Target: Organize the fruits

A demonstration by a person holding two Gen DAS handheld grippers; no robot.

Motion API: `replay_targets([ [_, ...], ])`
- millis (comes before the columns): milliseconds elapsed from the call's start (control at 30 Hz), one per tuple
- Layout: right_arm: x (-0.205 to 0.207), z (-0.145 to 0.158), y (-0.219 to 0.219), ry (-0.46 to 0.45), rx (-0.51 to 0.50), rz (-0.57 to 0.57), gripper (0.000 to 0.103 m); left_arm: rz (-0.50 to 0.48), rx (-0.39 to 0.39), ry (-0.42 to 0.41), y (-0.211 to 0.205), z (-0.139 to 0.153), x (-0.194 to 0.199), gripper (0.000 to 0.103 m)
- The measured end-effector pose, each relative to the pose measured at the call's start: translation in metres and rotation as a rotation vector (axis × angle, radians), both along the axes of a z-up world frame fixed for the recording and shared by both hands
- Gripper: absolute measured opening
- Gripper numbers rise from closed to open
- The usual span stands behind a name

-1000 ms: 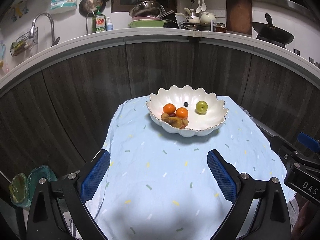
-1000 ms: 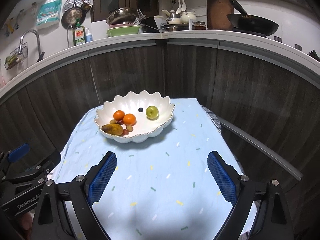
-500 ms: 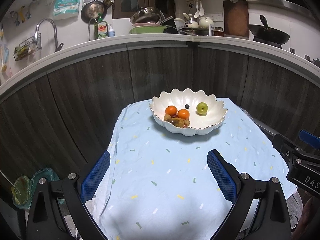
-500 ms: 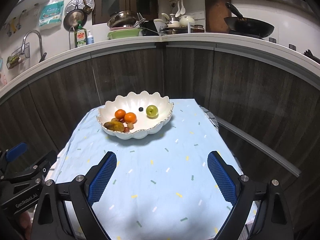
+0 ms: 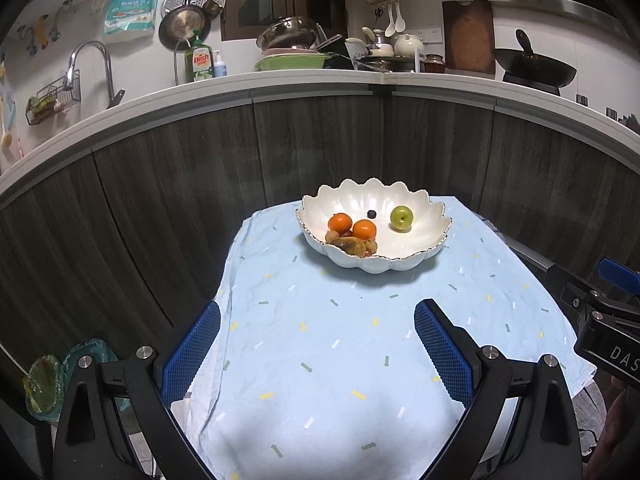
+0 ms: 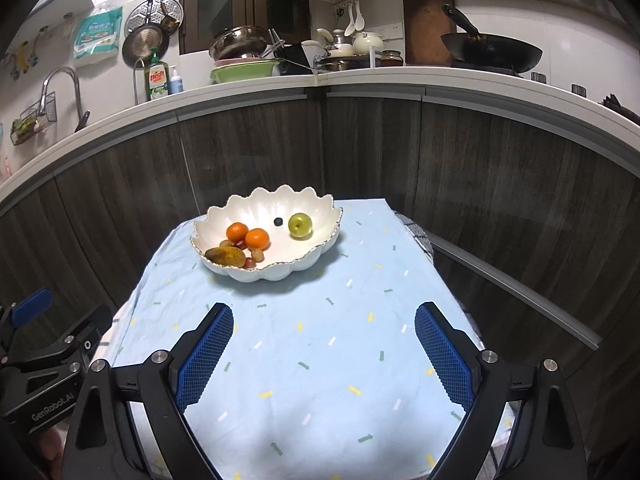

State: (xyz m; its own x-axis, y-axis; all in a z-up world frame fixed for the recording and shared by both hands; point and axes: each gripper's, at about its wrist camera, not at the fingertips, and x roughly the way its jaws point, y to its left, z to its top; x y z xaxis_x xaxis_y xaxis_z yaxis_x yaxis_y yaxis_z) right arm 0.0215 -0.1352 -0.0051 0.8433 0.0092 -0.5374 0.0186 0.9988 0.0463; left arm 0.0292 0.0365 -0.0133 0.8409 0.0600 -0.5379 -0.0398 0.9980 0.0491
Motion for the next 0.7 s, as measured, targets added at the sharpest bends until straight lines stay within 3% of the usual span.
replay_targets([
  [700,0.0000,-0.0008,0.0006,-0.001,0.001,0.001,0.093,0.001,0.001,-0.001,0.0006,0.0013,-0.0006,0.099],
])
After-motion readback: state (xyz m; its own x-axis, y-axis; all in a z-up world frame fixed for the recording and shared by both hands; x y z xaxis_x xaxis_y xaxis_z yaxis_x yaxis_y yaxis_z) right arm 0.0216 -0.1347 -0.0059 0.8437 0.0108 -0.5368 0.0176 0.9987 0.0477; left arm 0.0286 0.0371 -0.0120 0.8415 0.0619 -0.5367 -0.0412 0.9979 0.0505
